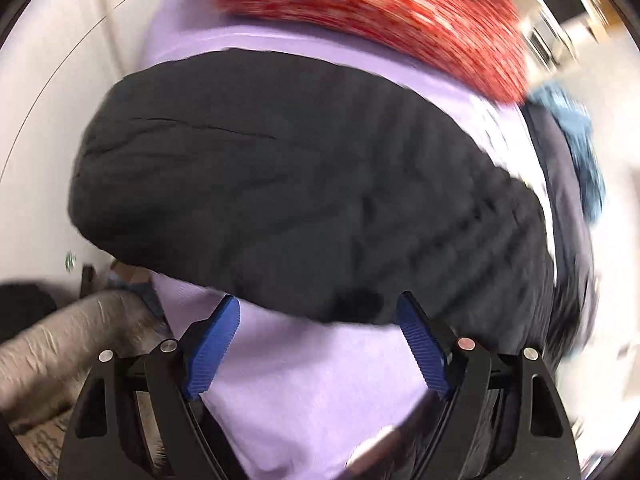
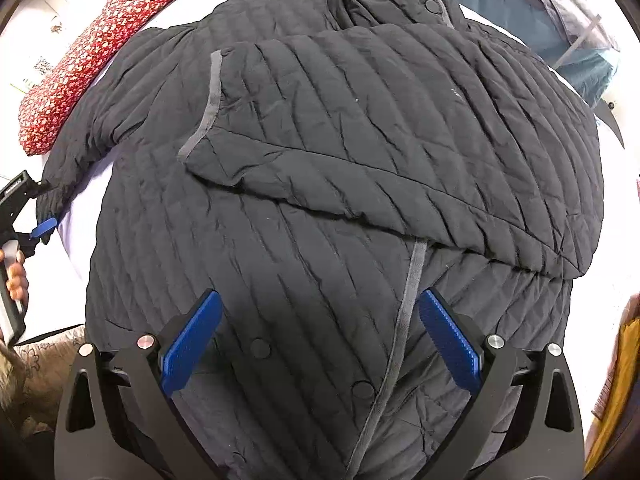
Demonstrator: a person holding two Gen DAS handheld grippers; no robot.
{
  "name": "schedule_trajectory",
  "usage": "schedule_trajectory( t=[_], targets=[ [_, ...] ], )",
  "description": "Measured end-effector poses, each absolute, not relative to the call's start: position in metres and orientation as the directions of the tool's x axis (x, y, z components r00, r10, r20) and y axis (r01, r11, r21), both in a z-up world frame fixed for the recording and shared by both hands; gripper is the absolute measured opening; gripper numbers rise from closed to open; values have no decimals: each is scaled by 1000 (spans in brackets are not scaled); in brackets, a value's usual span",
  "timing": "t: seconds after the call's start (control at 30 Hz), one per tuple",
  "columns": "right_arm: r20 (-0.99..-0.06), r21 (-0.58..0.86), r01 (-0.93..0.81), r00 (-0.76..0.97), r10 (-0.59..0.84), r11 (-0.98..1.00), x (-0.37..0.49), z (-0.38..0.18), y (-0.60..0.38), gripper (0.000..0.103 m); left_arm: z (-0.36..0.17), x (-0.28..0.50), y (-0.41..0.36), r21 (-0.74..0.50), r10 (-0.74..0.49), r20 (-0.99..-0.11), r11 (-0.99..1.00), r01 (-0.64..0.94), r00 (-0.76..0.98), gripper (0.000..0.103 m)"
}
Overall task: Fold large clothes
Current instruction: 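Grasp the other sleeve with the left tool and lift it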
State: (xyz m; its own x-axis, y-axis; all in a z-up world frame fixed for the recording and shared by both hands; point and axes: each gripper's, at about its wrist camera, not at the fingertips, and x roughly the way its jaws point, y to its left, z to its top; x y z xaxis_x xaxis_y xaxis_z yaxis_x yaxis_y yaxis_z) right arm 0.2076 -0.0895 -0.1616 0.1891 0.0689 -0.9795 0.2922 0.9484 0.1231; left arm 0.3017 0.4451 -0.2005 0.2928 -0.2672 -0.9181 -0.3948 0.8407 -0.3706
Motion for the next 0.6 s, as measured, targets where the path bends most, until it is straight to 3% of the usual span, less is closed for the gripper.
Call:
schedule_trajectory(
  t=[0.27, 0.6],
  targets=[
    [-982, 114, 330, 179, 57, 937, 190, -158, -103, 98, -216, 317, 469, -442, -307, -893, 738, -510, 330, 59],
    [-983, 113, 325, 172, 59, 939, 190, -159, -102, 98, -226, 286, 488, -494, -343, -870, 627, -603, 355, 60]
  ],
)
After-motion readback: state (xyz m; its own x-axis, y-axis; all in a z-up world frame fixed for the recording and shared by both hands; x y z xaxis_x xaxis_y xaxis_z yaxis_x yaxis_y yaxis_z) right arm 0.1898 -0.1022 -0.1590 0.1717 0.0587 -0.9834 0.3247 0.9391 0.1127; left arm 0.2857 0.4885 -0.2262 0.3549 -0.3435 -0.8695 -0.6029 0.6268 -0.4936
